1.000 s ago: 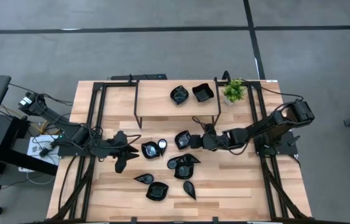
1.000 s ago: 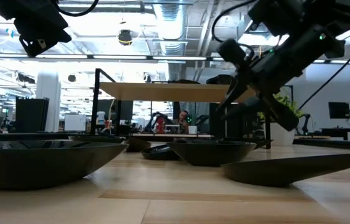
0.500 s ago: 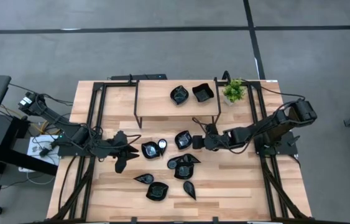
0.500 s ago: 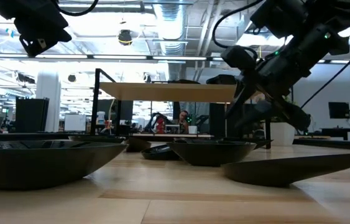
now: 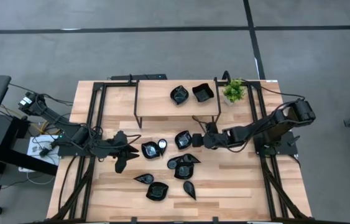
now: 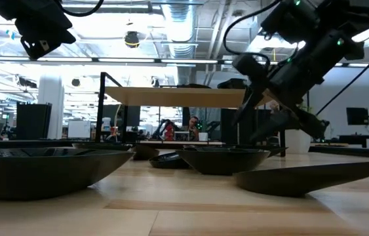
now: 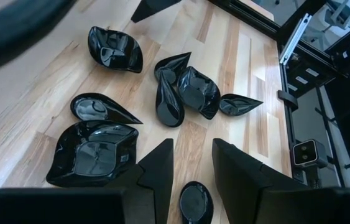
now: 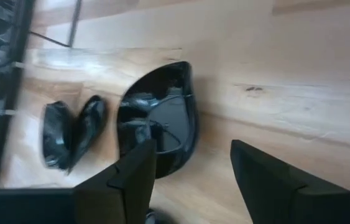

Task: Pick & Place Mini shaped plates
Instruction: Stack the black leaf shaped plate on the black leaf shaped plate on the shelf

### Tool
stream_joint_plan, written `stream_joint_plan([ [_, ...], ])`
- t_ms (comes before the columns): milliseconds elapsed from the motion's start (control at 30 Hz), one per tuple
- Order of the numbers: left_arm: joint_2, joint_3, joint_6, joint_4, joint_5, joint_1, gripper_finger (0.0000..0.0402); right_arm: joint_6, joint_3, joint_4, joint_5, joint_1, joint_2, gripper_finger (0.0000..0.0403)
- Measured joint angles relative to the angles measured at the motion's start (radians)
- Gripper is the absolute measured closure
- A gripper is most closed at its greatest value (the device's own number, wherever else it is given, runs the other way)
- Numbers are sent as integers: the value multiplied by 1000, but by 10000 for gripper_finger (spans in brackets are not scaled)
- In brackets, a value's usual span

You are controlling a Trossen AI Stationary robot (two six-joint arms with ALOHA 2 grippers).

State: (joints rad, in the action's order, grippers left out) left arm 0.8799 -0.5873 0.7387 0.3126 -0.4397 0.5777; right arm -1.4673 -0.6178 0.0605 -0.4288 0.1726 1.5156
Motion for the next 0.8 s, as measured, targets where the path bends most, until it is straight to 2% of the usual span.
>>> stream_joint_plan([
  [333,0,0,0,-8,0,0,289,0,0,239,16,0,161,210],
  [567,0,0,0,-15,0,0,289,0,0,237,40,-2,175,206],
  [800,0,0,0,-15,0,0,289,0,0,241,39,-8,174,233],
])
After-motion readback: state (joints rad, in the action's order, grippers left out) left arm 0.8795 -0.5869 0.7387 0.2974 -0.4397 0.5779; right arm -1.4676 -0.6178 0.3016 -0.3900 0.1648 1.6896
